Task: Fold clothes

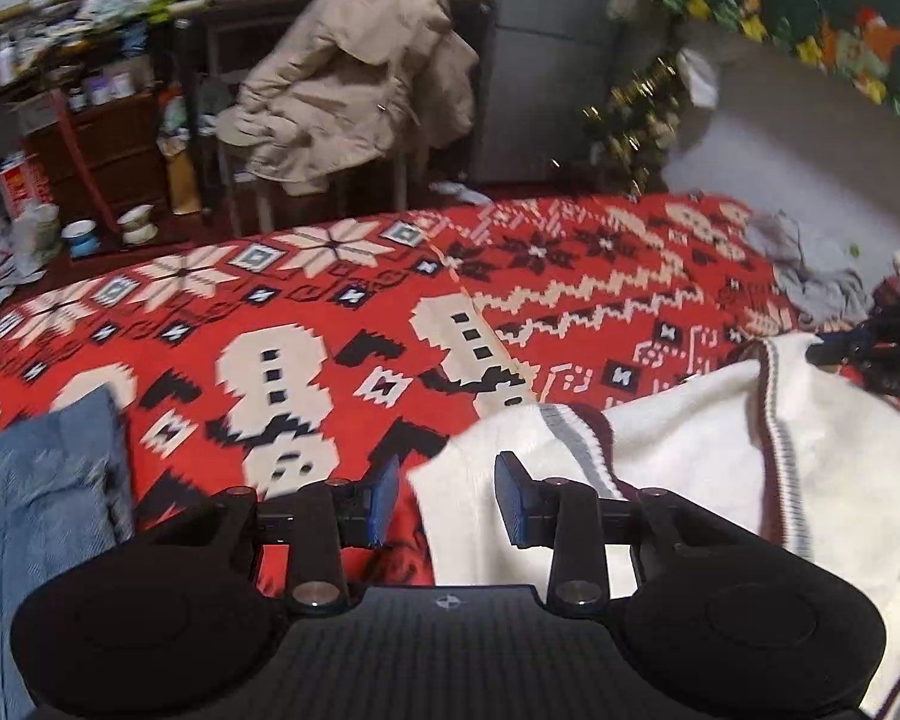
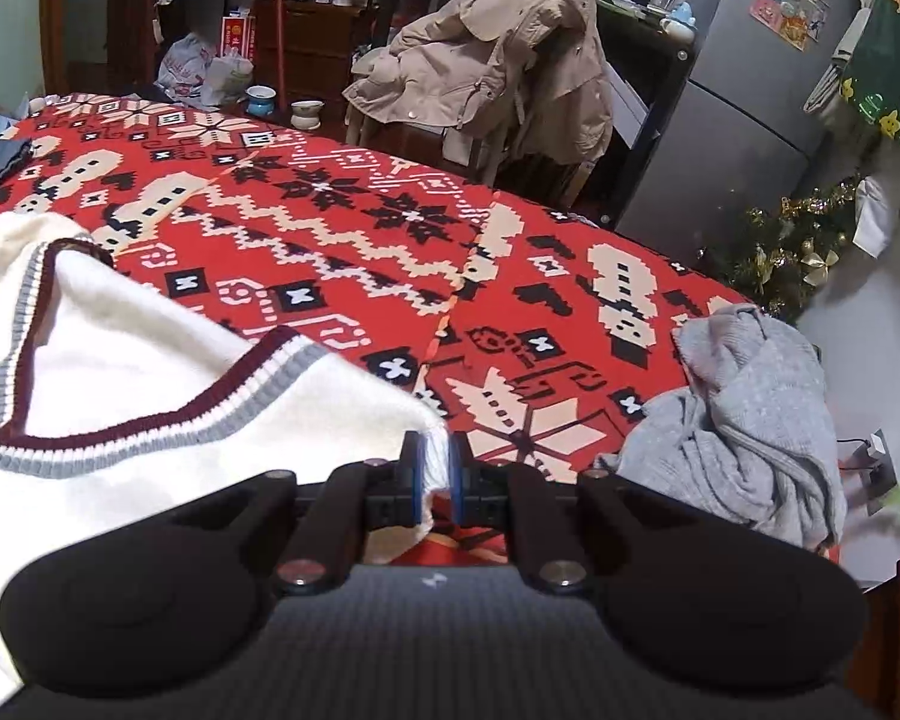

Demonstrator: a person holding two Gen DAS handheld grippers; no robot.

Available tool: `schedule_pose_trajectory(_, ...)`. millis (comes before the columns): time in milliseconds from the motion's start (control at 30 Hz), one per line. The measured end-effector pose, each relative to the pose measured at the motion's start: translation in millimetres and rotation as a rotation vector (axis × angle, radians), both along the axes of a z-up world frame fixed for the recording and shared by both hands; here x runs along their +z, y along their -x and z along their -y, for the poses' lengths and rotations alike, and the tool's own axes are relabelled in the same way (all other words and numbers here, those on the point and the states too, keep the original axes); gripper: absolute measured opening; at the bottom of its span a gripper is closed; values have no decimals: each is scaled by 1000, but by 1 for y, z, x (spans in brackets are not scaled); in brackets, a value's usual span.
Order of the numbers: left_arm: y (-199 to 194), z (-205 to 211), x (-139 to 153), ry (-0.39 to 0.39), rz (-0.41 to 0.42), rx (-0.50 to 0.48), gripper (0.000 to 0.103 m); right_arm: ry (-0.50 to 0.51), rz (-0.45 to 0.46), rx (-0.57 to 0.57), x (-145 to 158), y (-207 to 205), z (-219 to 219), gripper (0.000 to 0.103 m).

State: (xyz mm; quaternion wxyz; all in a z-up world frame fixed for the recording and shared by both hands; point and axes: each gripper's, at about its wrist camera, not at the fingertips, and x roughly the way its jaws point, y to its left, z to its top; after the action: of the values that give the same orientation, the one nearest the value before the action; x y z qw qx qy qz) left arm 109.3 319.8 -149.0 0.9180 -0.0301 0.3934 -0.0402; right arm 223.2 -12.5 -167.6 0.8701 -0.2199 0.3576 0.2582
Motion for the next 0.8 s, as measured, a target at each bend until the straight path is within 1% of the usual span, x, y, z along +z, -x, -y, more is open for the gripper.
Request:
schedule_pose_trajectory(67, -15, -4, -9, 30, -27, -22, 35, -7, -7, -3, -2, 1, 0, 9)
schedule_pose_trajectory(167, -29, -5, -20, 21, -71, -53, 34, -18, -19, -2, -1, 1, 2, 9)
schedule_pose_trajectory(233, -31, -1, -23, -4, -88, -83, 30, -25, -30, 0, 0, -1, 4, 9)
schedule_pose_trajectory(300, -29, 6, -26, -39, -102, -120, 29, -25, -37, 2, 0, -1, 5, 9)
schedule_pose_trajectory(333, -26, 10, -27, -67, -94, -133, 28, -23, -38, 5, 0, -1, 5, 9)
schedule_pose_trajectory(400, -24, 15, -28, -93, -91, -150, 15, -15, -34, 10, -1, 0, 3, 9)
schedule_pose_trajectory(467, -22, 23, -26, -134, -86, -147, 11, -6, -25, 11, -1, 1, 1, 9)
schedule_pose_trajectory(567, -19, 36, -17, -228, -46, -144, 10, 1, 17, 10, 3, 3, -3, 8)
schedule_pose_trajectory(667, -23, 28, 10, -234, 32, -91, 10, -9, 68, 21, 20, -5, -8, 8)
schedule_pose_trajectory(800, -45, 11, 53, -273, 141, -10, 10, -27, 139, 30, 54, -39, -22, 8)
